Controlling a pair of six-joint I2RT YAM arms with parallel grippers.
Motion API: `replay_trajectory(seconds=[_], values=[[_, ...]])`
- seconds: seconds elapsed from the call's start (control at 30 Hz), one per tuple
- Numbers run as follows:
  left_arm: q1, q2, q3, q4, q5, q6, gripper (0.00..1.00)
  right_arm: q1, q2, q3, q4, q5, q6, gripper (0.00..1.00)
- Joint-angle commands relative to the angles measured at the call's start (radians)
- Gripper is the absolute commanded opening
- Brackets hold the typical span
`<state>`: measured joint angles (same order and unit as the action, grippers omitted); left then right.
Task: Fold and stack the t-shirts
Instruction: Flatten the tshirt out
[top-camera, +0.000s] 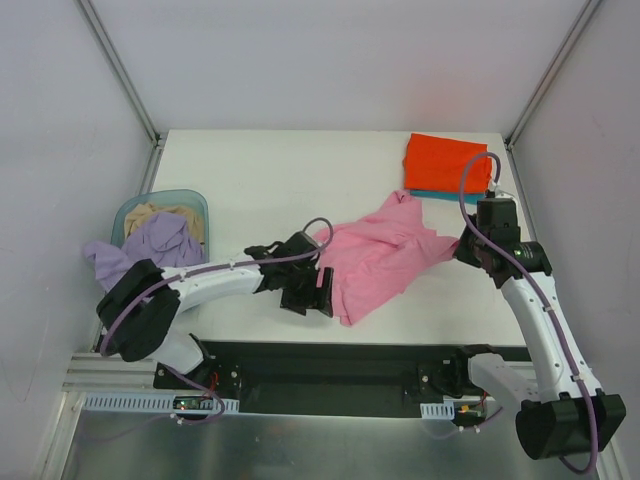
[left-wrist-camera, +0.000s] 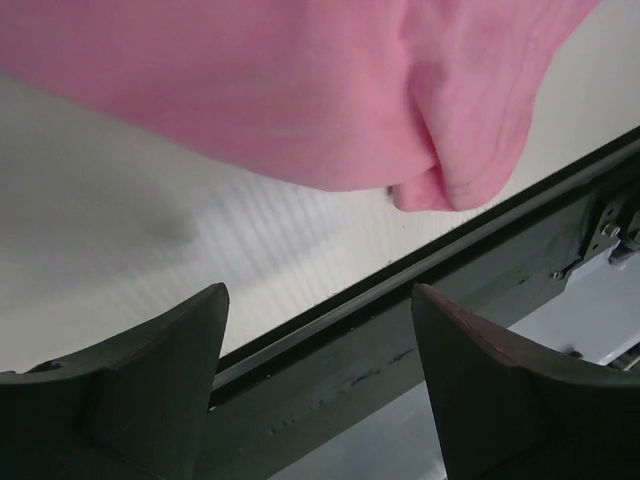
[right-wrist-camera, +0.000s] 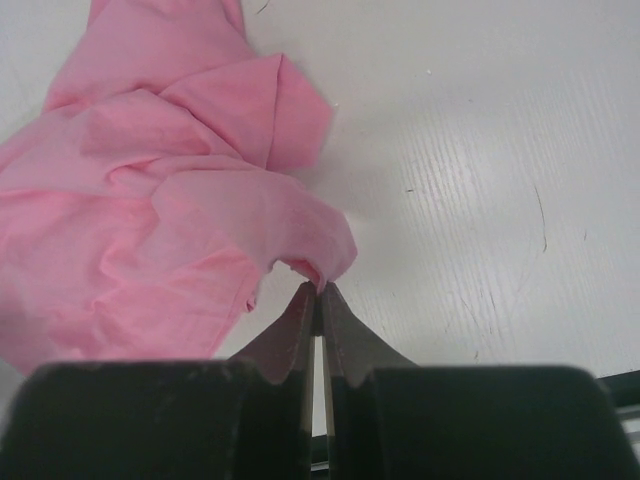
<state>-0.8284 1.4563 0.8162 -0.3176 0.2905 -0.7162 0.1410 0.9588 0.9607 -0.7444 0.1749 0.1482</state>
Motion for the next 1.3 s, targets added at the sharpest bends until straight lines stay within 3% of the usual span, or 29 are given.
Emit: replay_trajectory(seconds=[0.0,0.1,0.23,0.3,0.37,0.67,0.77,0.8,0.87,0.93,1.13,1.27], values=[[-0.124,0.104,0.099,0.017,-0.007,-0.031,0.71,-0.012,-0.009,-0.013,-0.004,0.024,-0.024,0.05],[-0.189,0.196,0.182,0.017,-0.001,-0.028,0.62,-0.018,-0.012,-0.022,-0.003,0.015,-0.03,0.05],[-0.202,0.279,0.235,0.012,-0.039,-0.068,0.41,-0.023,-0.025,-0.031,0.0,0.008,-0.039,0.05],[-0.202,0.314,0.259,-0.032,-0.092,-0.109,0.35,-0.024,-0.031,-0.034,0.002,0.005,-0.042,0.05],[-0.204,0.344,0.29,-0.095,-0.123,-0.135,0.23,-0.026,-0.041,-0.037,0.007,0.002,-0.047,0.05],[-0.202,0.409,0.351,-0.161,-0.182,-0.173,0.25,-0.027,-0.042,-0.043,0.017,-0.005,-0.052,0.06],[-0.202,0.429,0.38,-0.184,-0.212,-0.178,0.18,-0.027,-0.045,-0.045,0.017,0.001,-0.052,0.06],[-0.202,0.432,0.386,-0.186,-0.214,-0.177,0.09,-0.029,-0.046,-0.045,0.017,0.0,-0.052,0.06],[-0.202,0.437,0.403,-0.19,-0.211,-0.17,0.0,-0.027,-0.048,-0.045,0.019,0.003,-0.053,0.06],[-0.202,0.431,0.408,-0.189,-0.211,-0.157,0.0,-0.027,-0.052,-0.045,0.016,0.006,-0.053,0.07],[-0.204,0.275,0.359,-0.196,-0.286,-0.143,0.0,-0.031,-0.071,-0.043,0.017,0.011,-0.053,0.06],[-0.199,0.106,0.272,-0.227,-0.427,-0.152,0.0,-0.031,-0.104,-0.045,0.025,-0.023,-0.058,0.06]])
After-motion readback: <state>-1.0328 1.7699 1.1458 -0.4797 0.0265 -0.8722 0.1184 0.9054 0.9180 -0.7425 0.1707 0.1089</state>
